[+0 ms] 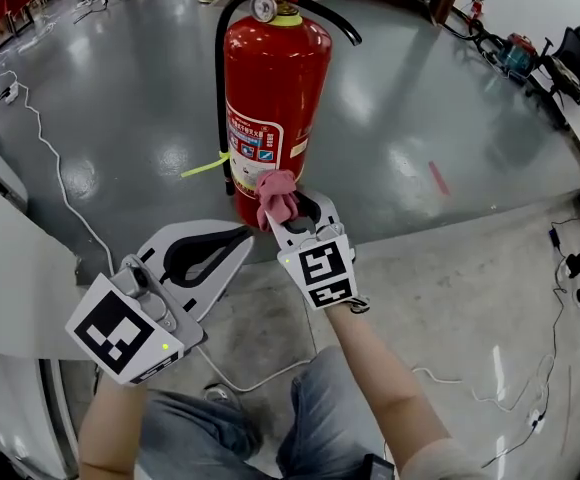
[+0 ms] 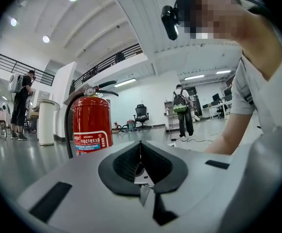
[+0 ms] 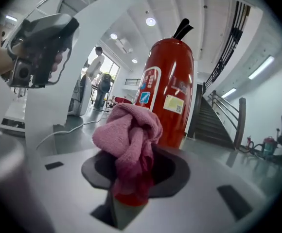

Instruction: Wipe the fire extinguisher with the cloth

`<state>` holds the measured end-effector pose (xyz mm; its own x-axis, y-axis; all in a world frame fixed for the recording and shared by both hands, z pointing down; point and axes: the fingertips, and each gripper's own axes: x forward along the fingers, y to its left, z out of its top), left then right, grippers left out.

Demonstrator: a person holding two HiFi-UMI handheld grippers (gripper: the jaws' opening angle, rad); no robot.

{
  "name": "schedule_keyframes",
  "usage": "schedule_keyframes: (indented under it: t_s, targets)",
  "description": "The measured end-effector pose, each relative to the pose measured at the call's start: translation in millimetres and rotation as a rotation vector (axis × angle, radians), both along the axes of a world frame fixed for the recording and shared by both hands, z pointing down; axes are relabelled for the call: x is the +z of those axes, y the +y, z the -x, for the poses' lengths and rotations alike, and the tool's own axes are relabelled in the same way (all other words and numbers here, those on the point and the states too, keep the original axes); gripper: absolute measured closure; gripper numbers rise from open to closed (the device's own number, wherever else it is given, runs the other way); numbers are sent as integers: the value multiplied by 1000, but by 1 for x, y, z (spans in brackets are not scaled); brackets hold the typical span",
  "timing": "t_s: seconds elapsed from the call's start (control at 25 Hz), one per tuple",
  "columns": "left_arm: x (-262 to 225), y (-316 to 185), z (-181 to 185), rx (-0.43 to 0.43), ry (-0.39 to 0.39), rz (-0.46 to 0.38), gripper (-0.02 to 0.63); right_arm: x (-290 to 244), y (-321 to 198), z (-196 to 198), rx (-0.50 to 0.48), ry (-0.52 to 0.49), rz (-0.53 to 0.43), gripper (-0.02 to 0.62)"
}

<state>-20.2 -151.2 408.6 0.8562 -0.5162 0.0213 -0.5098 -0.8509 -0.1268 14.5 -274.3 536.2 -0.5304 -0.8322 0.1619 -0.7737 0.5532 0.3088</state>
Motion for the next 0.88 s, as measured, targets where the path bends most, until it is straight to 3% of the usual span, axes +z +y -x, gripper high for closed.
schedule_keyframes:
  t_s: [0.6, 0.72, 0.88]
  targets:
    - [-24, 4, -2, -4, 9, -46, 595, -222, 3, 0, -51, -113, -346, 451]
    - [-25, 3, -1, -7, 14, -47, 595, -233, 4, 2, -56, -118, -391, 451]
    - [-17, 3, -1, -12, 5, -32, 595, -201, 7, 1, -83, -165, -398, 451]
